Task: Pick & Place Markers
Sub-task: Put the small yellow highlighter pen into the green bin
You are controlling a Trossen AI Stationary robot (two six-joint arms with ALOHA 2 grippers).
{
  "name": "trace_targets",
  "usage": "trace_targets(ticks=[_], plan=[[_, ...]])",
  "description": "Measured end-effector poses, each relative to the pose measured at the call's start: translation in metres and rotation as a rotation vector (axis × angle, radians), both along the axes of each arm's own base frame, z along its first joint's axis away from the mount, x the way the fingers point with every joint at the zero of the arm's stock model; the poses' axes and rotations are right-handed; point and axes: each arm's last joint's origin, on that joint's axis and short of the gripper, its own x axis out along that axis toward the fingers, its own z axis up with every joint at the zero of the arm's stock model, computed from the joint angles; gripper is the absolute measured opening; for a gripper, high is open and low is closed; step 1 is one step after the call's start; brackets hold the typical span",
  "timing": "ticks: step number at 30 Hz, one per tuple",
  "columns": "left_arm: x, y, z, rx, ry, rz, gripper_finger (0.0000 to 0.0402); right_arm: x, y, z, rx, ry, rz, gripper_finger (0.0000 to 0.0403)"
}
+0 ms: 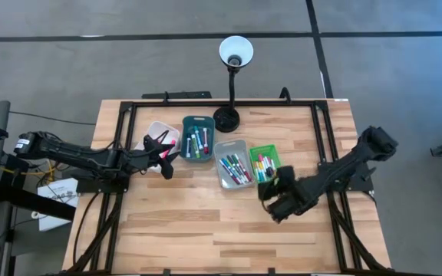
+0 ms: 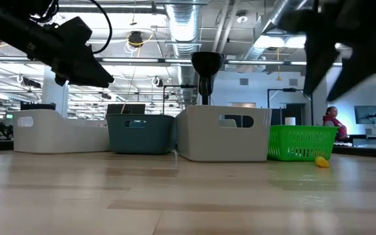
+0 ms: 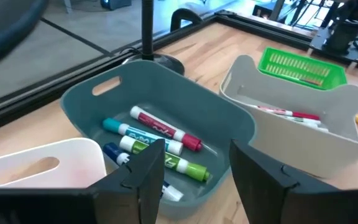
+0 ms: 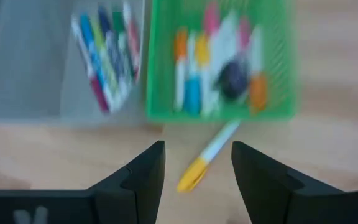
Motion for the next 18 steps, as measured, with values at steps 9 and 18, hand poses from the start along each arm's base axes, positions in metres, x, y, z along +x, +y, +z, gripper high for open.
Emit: trace_targets(ticks=[9, 18], plan=[[0.0, 0.0, 0.001, -0.001, -0.01, 0.0, 0.0175, 0.011, 0.005, -0.046, 0.067, -0.014, -0.021, 0.0175], [0.001, 0.0, 0.001, -0.003, -0.018, 0.0, 0.0175, 0.018, 0.01, -0.079, 0.111, 0.098, -0.094, 0.0175]])
